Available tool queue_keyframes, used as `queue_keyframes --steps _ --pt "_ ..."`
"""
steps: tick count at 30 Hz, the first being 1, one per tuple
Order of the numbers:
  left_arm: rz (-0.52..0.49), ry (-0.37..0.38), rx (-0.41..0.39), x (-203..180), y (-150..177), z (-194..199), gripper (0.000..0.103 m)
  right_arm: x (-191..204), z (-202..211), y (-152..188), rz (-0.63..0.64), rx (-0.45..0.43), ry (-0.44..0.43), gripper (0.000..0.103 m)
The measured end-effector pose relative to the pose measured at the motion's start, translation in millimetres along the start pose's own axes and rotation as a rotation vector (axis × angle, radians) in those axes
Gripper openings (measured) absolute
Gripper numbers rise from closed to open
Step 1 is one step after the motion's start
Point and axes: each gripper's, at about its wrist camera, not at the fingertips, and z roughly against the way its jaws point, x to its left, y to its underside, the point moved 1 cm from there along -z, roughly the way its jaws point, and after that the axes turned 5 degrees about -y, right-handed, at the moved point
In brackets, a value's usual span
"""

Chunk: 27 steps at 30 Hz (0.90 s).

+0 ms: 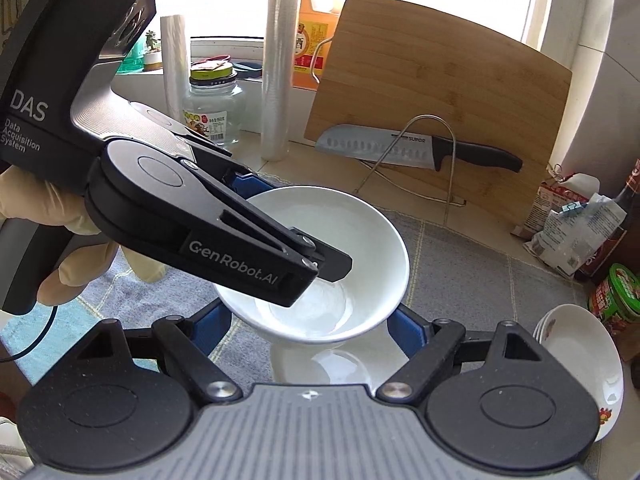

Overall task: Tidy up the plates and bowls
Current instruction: 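Lower the held bowl into the bowl on the plate with the left gripper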

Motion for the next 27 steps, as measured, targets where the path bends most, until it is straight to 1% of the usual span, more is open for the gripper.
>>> queue_keyframes --steps 10,27 --pt "-0.033 0.053 0.026 -23 -4 -23 0.057 -17 3 14 -0.046 0.027 0.041 0.088" --pt "-0.022 0.059 0.080 -28 8 -40 0.058 -25 -9 26 -0.074 0.069 0.011 0.088"
